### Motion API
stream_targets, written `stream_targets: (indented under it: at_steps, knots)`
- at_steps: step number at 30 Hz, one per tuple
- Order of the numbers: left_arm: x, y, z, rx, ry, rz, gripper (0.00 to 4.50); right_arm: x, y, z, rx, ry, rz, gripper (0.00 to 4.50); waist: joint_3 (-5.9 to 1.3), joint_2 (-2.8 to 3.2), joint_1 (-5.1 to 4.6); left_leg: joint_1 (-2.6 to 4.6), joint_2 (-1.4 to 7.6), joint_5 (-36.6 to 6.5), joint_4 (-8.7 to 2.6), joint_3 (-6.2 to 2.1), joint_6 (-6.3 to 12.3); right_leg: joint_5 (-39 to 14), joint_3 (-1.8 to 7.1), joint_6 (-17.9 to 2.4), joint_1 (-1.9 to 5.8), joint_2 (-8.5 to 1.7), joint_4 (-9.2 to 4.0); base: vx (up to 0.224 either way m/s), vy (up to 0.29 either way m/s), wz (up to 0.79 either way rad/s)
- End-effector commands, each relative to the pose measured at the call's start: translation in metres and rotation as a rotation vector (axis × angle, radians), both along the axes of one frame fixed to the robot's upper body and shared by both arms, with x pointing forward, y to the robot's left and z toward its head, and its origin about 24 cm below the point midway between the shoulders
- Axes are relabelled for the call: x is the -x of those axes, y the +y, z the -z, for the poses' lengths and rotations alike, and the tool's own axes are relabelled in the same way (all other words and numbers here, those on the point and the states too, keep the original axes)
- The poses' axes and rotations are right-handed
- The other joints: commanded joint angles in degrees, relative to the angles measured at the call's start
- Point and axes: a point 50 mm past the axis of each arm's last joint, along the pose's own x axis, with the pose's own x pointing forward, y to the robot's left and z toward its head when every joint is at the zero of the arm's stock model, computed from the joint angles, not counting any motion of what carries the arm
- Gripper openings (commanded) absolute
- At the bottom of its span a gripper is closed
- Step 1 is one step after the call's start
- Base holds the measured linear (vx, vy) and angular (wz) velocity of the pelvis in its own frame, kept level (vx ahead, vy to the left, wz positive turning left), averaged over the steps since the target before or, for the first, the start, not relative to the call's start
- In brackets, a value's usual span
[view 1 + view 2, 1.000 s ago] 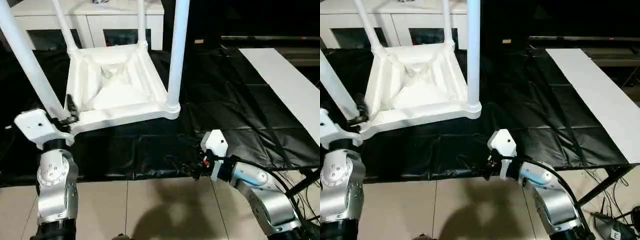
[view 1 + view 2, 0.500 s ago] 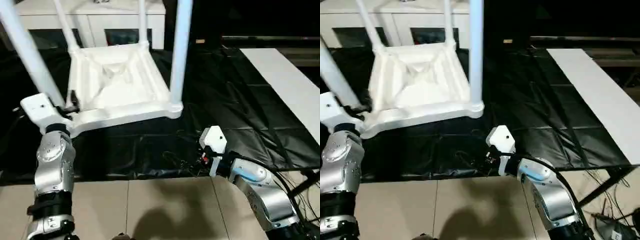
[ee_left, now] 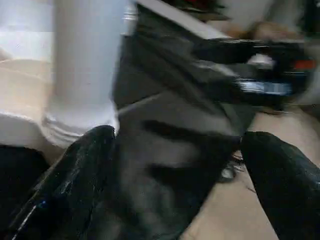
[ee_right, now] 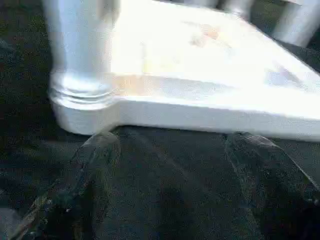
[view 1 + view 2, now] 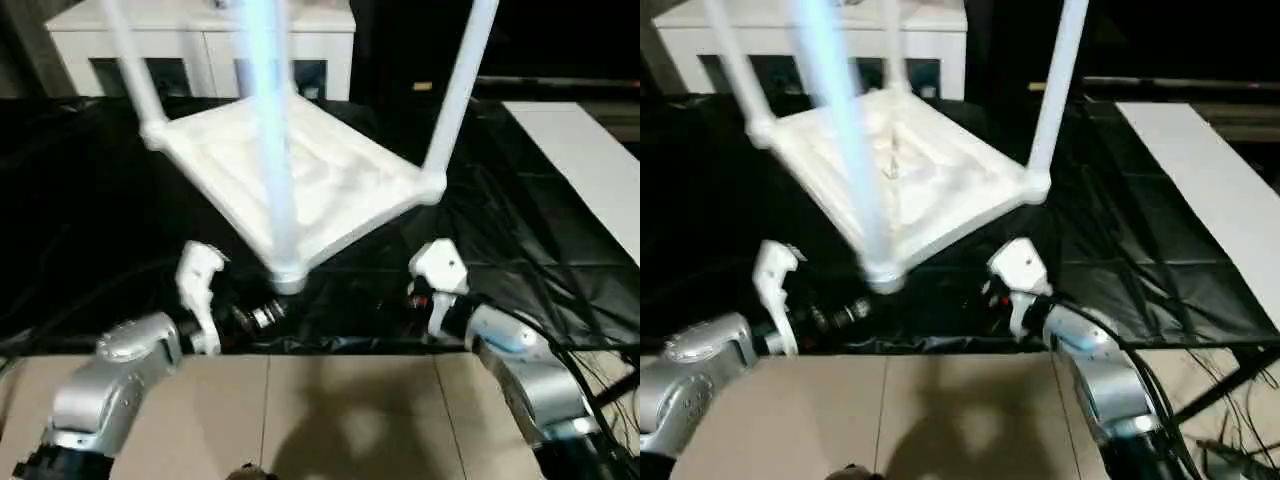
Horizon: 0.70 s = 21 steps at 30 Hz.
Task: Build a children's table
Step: Rotate table base
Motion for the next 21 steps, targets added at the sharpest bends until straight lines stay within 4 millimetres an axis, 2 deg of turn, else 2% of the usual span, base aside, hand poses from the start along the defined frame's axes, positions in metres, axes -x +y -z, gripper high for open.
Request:
stream_targets:
  at_steps: [1,3,6,7,9,10,12,16,21]
  knots:
    - [-0.007,-0.01,-0.019,0.024,-0.057,0.033,4.48,-0.018,-0.025,0.007,0.089,0.02,0.246,3.75,-2.77,-0.12,-0.54,0.97,1.52,-14.8,-4.95,-0.59,-1.85,-14.4,2.27,-8.5,1.35,-2.96,-5.12,0.0,0.0,0.0]
    - [-0.01,-0.014,-0.023,0.024,-0.075,0.024,4.48,-0.025,-0.034,0.01,0.117,0.023,0.332,3.75,-2.87,0.01,-0.71,1.2,1.39,-13.4,-4.64,-0.38,-2.24,-13.3,2.23,-9.0,1.28,-2.78,-5.12,0.0,0.0,0.0]
    - [-0.017,-0.019,-0.028,0.012,-0.099,0.003,4.48,-0.035,-0.045,0.01,0.136,0.018,0.436,3.75,-3.08,-0.07,-0.99,0.95,1.18,-11.3,-4.34,-0.29,-2.01,-9.8,2.17,-8.8,1.65,-2.53,-4.77,0.0,0.0,0.0]
    - [-0.019,-0.02,-0.028,-0.001,-0.104,-0.002,4.48,-0.038,-0.045,0.008,0.125,0.007,0.451,3.75,-3.39,-0.02,-1.37,0.86,1.13,-8.8,-4.07,-0.32,-1.44,-4.9,2.04,-9.3,1.94,-2.34,-4.26,0.0,0.0,0.0]
    - [-0.021,-0.02,-0.026,-0.047,-0.126,-0.009,4.48,-0.041,-0.041,0.002,0.08,-0.009,0.425,3.75,-3.51,-0.06,-1.73,0.53,1.07,-6.8,-3.89,-0.37,-0.52,-0.7,1.95,-9.8,2.41,-2.27,-3.92,0.0,0.0,0.0]
    - [-0.021,-0.021,-0.025,-0.067,-0.135,-0.004,4.48,-0.041,-0.038,0.0,0.065,-0.013,0.403,3.75,-3.58,0.24,-1.95,0.6,1.06,-6.3,-3.72,-0.35,-0.08,1.5,1.95,-10.1,2.38,-2.23,-3.8,0.0,0.0,0.0]
    - [-0.021,-0.024,-0.022,-0.098,-0.136,0.01,4.48,-0.038,-0.035,0.0,0.076,-0.014,0.377,3.75,-3.65,0.16,-2.13,0.72,1.09,-6.4,-3.64,-0.33,0.5,3.3,1.96,-11.0,2.49,-2.21,-3.7,0.0,0.0,0.0]
    - [-0.02,-0.032,-0.019,-0.111,-0.111,0.05,4.48,-0.032,-0.031,0.005,0.072,-0.007,0.334,3.75,-3.47,0.25,-2.1,1.04,1.27,-8.3,-3.74,-0.17,0.96,1.3,1.99,-12.2,2.35,-2.23,-3.93,0.0,0.0,0.0]
    - [-0.028,-0.039,-0.015,-0.103,-0.117,0.101,4.48,-0.021,-0.024,0.002,0.002,-0.016,0.214,3.75,-3.17,0.11,-1.81,1.12,1.37,-11.4,-4.09,-0.19,0.73,-4.3,2.12,-11.5,2.23,-2.37,-4.53,0.0,0.0,0.0]
